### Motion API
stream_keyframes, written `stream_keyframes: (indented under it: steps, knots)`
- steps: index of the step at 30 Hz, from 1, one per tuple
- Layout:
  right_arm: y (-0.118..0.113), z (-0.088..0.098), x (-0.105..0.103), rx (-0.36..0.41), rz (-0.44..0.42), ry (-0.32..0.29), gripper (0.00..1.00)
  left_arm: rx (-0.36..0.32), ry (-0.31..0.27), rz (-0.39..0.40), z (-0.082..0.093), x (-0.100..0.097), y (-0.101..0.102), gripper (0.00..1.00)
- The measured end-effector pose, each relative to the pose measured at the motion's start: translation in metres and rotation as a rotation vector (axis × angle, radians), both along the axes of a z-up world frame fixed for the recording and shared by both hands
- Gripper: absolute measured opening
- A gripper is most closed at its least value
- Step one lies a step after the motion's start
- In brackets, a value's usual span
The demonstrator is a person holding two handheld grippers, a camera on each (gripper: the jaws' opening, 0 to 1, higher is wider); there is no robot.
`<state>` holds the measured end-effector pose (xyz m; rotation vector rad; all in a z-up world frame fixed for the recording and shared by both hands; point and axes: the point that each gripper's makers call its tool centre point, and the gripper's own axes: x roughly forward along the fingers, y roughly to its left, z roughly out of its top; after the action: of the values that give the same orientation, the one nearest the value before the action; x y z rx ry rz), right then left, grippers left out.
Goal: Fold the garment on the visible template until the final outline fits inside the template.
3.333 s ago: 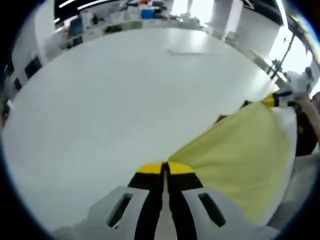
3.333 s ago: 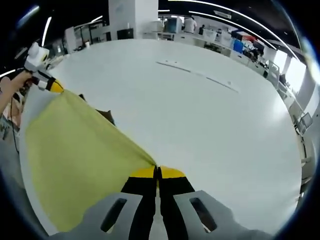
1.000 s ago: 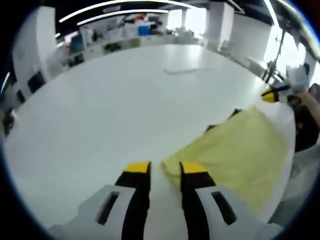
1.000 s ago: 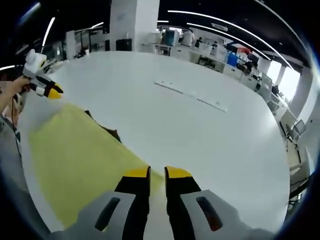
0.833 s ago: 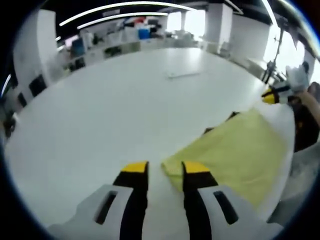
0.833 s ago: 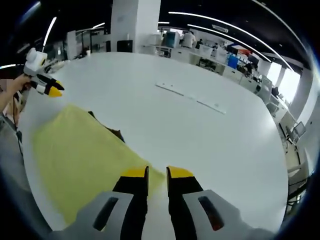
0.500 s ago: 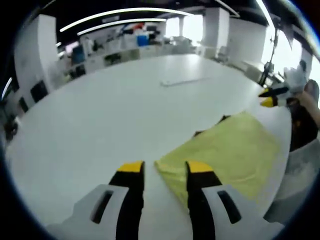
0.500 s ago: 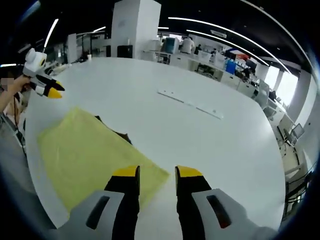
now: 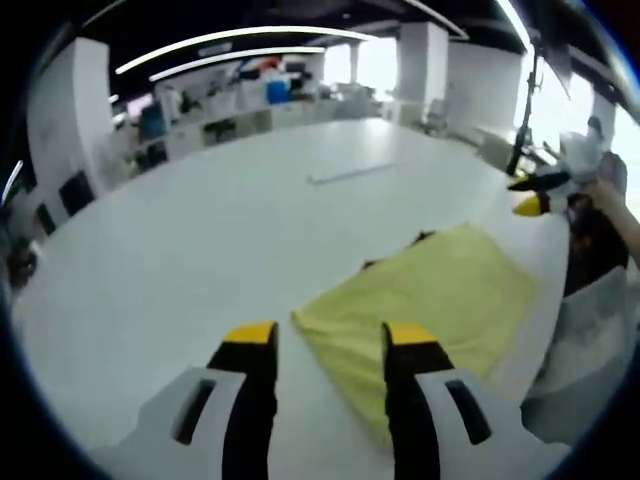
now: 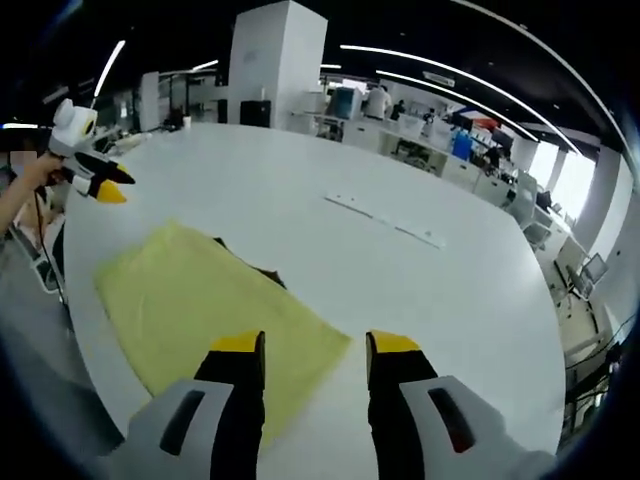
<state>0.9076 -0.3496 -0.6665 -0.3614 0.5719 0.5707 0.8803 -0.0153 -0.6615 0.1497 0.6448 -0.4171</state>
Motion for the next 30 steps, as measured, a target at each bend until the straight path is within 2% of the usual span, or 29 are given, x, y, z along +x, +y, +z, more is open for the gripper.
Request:
stream_keyframes:
  steps: [8, 14, 16, 17, 20, 23, 30]
  knots:
    - [0.004, 0.014, -0.015, 0.013, 0.014, -0.030, 0.49, -0.033, -0.049, -0.006, 0.020, -0.013, -0.003, 0.44]
    - [0.006, 0.010, -0.032, 0.016, 0.031, -0.010, 0.56, -0.033, -0.026, -0.043, 0.014, -0.032, -0.009, 0.49]
    - [0.005, 0.009, -0.038, 0.013, 0.038, -0.009, 0.58, -0.058, -0.022, -0.060, 0.014, -0.038, -0.013, 0.50]
    - [0.005, 0.008, -0.041, 0.014, 0.041, -0.005, 0.59, -0.105, -0.013, -0.073, 0.016, -0.044, -0.019, 0.50]
    - [0.003, 0.004, -0.048, 0.012, 0.045, 0.005, 0.64, -0.115, -0.024, -0.068, 0.017, -0.048, -0.016, 0.50]
    - [0.001, 0.001, -0.055, 0.003, 0.052, 0.014, 0.65, -0.099, -0.023, -0.065, 0.014, -0.053, -0.012, 0.49]
    - [-0.004, -0.013, -0.072, 0.008, 0.052, 0.041, 0.63, -0.114, -0.001, -0.055, 0.004, -0.066, -0.008, 0.46]
